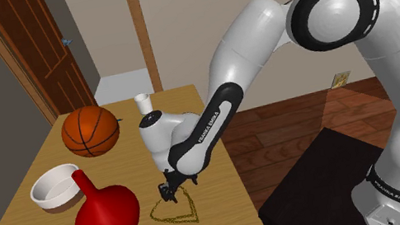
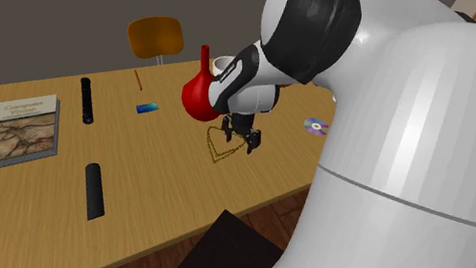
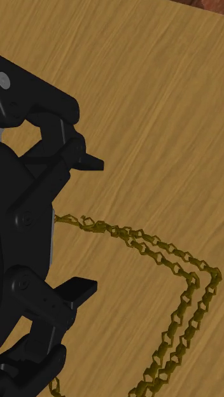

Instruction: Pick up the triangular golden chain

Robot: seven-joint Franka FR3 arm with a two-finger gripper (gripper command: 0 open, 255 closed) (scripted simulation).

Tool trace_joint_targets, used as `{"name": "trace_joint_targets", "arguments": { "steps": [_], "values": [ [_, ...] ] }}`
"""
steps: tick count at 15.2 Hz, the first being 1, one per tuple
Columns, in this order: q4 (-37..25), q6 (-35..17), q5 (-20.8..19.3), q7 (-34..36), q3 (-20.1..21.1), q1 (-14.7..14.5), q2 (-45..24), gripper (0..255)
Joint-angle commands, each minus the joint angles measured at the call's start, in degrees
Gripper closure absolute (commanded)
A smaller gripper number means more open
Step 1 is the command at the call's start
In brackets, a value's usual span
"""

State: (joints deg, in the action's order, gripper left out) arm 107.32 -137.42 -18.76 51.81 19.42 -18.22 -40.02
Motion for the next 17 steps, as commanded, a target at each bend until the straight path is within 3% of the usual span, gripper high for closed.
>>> {"name": "trace_joint_targets", "arguments": {
  "steps": [1, 2, 11, 17],
  "values": [
    [0.02, -0.43, -0.18, 0.09, -0.17, -0.08, -0.39, 0],
    [0.07, -0.41, -0.16, 0.15, -0.13, -0.12, -0.32, 255],
    [0.02, -0.43, -0.18, 0.09, -0.17, -0.08, -0.39, 255],
    [0.96, 2.32, 1.25, -0.74, 1.16, 0.91, 3.35, 255]
  ]
}}
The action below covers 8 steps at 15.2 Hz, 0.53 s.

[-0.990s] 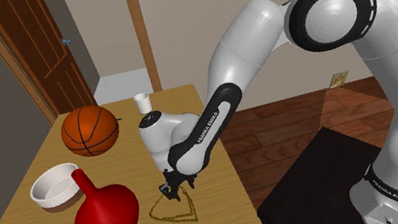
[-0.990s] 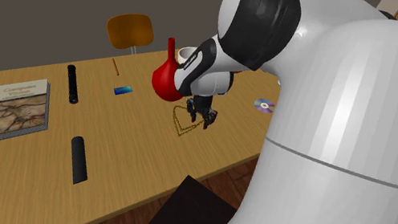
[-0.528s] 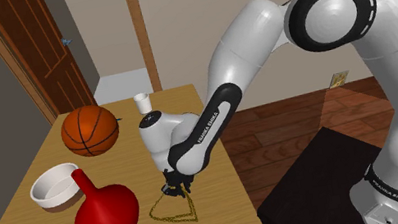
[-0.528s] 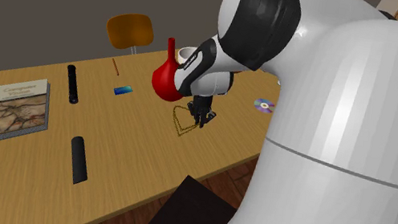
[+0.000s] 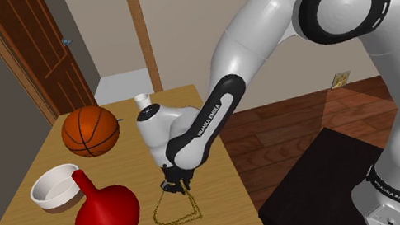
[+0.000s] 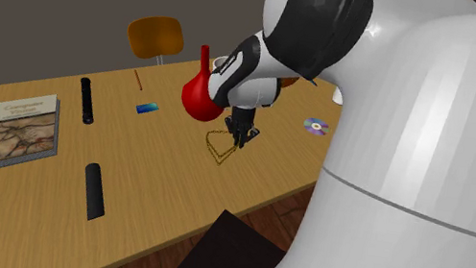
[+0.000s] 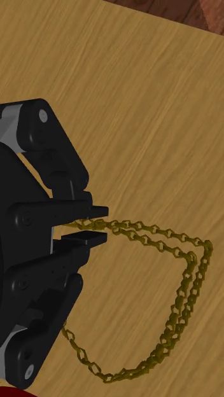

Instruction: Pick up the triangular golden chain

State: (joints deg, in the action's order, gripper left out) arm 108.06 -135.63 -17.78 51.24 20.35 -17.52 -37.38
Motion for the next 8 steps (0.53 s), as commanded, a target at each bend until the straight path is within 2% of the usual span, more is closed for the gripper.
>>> {"name": "trace_joint_targets", "arguments": {
  "steps": [1, 8],
  "values": [
    [0.34, 1.00, 0.52, -0.32, 0.45, 0.37, 1.31, 255],
    [0.77, 4.51, 2.33, -1.39, 1.88, 1.42, 5.40, 255]
  ]
}}
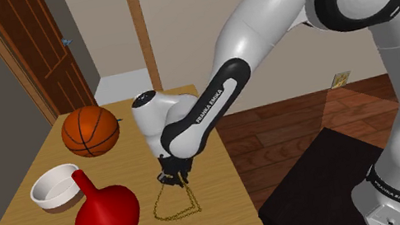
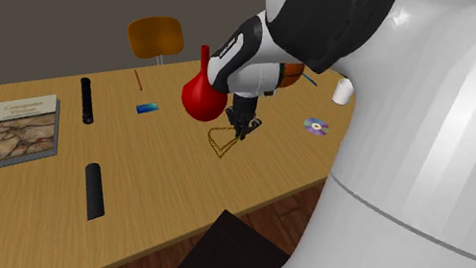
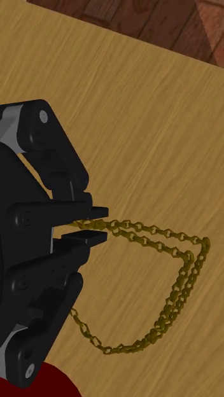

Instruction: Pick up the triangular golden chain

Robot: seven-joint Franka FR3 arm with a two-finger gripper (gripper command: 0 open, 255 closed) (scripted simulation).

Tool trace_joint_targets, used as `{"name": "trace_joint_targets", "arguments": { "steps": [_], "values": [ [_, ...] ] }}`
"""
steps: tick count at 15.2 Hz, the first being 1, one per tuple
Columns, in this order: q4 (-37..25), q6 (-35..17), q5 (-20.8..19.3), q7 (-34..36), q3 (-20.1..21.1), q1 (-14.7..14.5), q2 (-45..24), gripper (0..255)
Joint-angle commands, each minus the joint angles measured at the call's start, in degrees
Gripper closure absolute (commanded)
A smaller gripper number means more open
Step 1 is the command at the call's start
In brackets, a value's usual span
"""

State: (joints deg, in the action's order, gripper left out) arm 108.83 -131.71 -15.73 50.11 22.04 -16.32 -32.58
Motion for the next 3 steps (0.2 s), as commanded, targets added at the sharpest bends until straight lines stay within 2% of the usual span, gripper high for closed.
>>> {"name": "trace_joint_targets", "arguments": {
  "steps": [1, 3],
  "values": [
    [0.01, 1.12, 0.56, -0.42, 0.39, 0.36, 1.16, 255],
    [0.01, 1.20, 0.60, -0.45, 0.42, 0.38, 1.25, 255]
  ]
}}
